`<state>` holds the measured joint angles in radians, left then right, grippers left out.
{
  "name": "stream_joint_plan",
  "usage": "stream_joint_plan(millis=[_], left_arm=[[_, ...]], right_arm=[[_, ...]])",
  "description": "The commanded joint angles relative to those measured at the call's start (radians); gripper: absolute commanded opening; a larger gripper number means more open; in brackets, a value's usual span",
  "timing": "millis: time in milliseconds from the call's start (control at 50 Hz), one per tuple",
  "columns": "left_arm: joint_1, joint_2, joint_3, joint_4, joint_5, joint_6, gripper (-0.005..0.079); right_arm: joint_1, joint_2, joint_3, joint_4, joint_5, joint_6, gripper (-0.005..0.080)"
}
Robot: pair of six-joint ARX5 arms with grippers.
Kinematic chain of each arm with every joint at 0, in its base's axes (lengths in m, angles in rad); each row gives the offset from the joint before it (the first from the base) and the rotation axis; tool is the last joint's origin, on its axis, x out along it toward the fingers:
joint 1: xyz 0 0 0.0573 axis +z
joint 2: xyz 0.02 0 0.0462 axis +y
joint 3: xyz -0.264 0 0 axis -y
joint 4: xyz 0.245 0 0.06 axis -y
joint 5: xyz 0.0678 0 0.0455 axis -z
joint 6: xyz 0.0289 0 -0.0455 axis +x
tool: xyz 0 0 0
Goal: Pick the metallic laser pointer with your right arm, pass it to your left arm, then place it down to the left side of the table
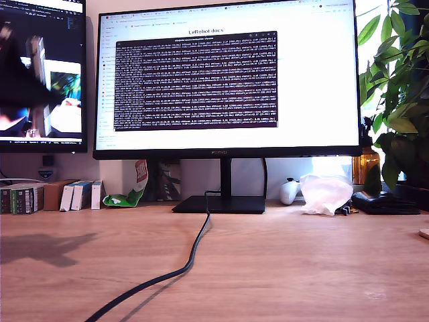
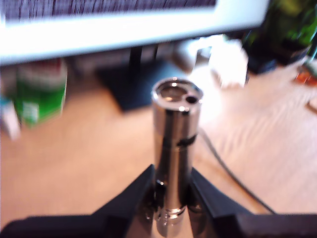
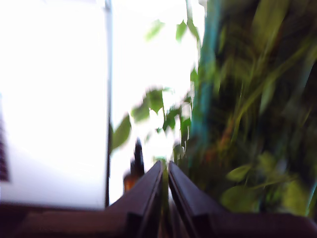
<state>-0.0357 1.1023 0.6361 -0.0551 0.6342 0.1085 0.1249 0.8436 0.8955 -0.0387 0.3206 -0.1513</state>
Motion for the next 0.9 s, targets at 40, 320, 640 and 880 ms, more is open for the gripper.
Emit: stream_joint_plan(millis=[40, 320, 640, 880], left_arm=[[0.009, 0.054, 0.087, -0.112, 0.004, -0.001, -0.0019], [0.010, 0.238, 0.280, -0.431, 0.005, 0.001, -0.0019], [0.010, 0.445, 0.414, -0.653, 0.003, -0.002, -0.0019], [0.010, 0.618, 0.454, -0.742, -0.018, -0.002, -0.0019]], right_arm=[[0.005, -0.112, -0.117, 0.042, 0.005, -0.016, 0.0023], [0.004, -0.336, -0.309, 0.049, 0.014, -0.127, 0.0023], [0.004, -0.506, -0.420, -0.016, 0.024, -0.138, 0.0023], [0.005, -0.524, -0.420, -0.029, 0.024, -0.138, 0.0023]])
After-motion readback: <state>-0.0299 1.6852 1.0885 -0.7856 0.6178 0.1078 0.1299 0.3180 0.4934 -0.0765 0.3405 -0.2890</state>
